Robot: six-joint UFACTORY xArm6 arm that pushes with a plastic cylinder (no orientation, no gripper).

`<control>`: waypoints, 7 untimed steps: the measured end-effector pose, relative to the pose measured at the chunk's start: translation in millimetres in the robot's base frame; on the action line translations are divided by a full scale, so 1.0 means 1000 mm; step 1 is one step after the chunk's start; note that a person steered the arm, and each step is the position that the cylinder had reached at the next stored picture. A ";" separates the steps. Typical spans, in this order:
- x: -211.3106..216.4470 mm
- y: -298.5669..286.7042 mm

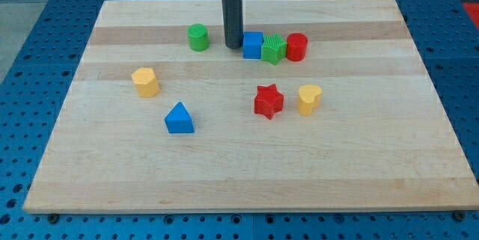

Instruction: Adjust the blue cube to the left of the green star

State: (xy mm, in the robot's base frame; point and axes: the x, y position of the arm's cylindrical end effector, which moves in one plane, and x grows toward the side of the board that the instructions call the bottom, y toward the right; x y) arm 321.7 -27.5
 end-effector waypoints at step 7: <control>-0.020 0.023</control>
State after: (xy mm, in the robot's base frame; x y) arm 301.4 -4.2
